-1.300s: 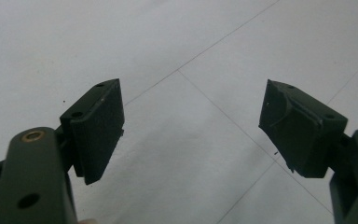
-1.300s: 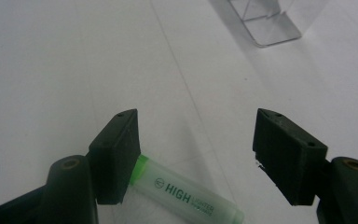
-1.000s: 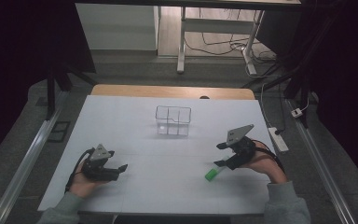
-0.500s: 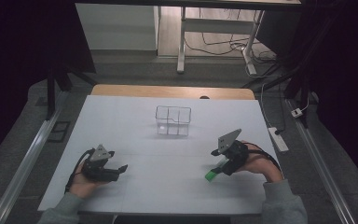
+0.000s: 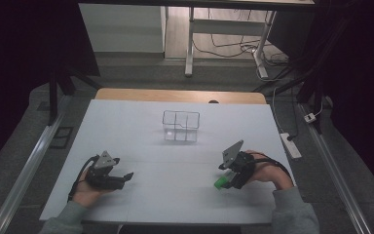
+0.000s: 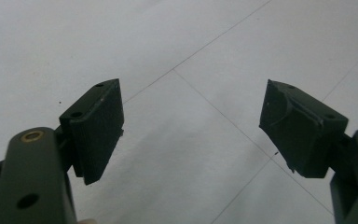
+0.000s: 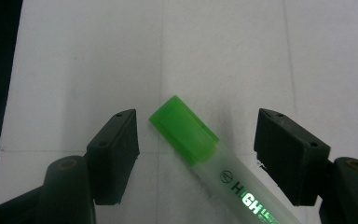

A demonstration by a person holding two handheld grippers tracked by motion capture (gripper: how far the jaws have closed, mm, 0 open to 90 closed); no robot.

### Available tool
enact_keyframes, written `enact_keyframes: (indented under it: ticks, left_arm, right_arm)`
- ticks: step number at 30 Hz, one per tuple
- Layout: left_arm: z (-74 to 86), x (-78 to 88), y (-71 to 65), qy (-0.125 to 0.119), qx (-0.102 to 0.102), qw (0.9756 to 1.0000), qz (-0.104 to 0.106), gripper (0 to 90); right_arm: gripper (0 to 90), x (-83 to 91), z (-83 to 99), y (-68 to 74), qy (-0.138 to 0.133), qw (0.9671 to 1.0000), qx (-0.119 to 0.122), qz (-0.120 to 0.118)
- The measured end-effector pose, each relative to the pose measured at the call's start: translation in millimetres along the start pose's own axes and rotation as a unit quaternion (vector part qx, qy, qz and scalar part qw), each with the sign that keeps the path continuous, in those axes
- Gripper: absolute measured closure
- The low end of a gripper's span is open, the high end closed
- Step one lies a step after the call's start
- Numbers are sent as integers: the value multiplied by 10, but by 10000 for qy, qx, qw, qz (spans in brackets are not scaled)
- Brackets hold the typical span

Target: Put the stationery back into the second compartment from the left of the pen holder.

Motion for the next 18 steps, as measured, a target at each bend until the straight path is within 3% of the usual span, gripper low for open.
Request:
enact_keyframes:
  ticks: [18]
  left_arm:
    - [4,-4,0,31,-24,10000,-8,218]
  right_arm:
    - [337,-172,53,30,355,9990,285,27]
Point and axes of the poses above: each handheld gripper's, and its own axes: x roughly backward along the jaws, z roughly out of its underside, y roughly to its left, the point moved 6 cm from there along -x, roughly forward along the jaws, and after that the axes turned 13 degrees about z, right-handed, at the moved point
